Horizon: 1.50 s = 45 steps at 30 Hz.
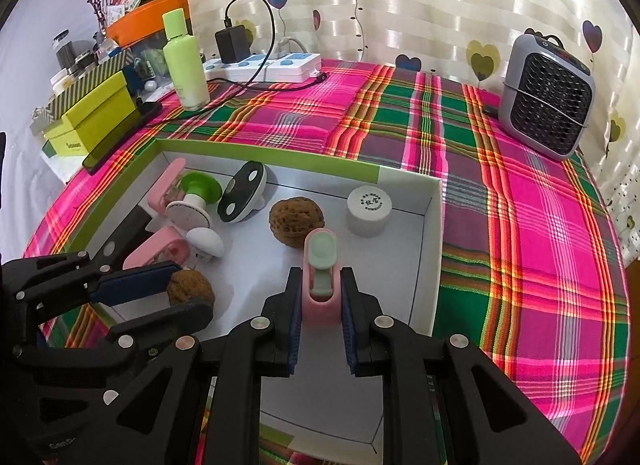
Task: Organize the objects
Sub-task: 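Lower and open the left tool releasing the walnut while the right tool releases the clip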
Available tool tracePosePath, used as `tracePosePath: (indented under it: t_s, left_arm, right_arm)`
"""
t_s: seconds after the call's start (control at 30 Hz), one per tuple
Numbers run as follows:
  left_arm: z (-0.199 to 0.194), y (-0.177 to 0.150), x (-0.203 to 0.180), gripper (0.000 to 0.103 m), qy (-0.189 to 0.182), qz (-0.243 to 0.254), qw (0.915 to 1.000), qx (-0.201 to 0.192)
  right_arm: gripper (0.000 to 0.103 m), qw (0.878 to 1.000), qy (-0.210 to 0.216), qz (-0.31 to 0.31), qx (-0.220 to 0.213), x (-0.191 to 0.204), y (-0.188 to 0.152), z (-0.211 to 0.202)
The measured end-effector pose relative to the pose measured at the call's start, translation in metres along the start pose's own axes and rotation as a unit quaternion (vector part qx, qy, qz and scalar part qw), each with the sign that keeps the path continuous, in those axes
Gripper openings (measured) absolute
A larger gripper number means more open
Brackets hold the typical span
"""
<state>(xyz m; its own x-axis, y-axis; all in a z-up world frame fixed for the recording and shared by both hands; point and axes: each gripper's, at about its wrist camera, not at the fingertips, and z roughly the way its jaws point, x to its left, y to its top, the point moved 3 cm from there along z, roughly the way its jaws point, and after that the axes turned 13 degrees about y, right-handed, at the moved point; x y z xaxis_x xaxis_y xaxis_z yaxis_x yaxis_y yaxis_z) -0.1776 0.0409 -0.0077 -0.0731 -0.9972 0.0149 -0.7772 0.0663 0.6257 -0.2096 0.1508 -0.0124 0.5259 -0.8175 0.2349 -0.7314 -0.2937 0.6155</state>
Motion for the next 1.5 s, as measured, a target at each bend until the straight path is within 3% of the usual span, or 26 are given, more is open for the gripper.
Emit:
tracePosePath:
  t_s: [0.6,0.77,1.5]
  left_arm:
    - [0.001,0.001,0.003,0.033,0.004,-0.003,1.0,0.002]
    - [0.002,0.002,0.006,0.038,0.008,-0.006,0.9999,0.002]
    - [-0.022,-0.007,0.015,0.044,0.02,-0.018,0.9995,-0.018]
  right_arm:
    - [0.019,1.0,0.003,-0.002,-0.002,0.003,0.0,0.002]
    - [0.033,1.0,-0.001,-0.004,-0.008,0.004,0.0,0.0]
    - [0.033,0.999,-0.003,0.027,-0.044,0.013,-0.008,-0.032]
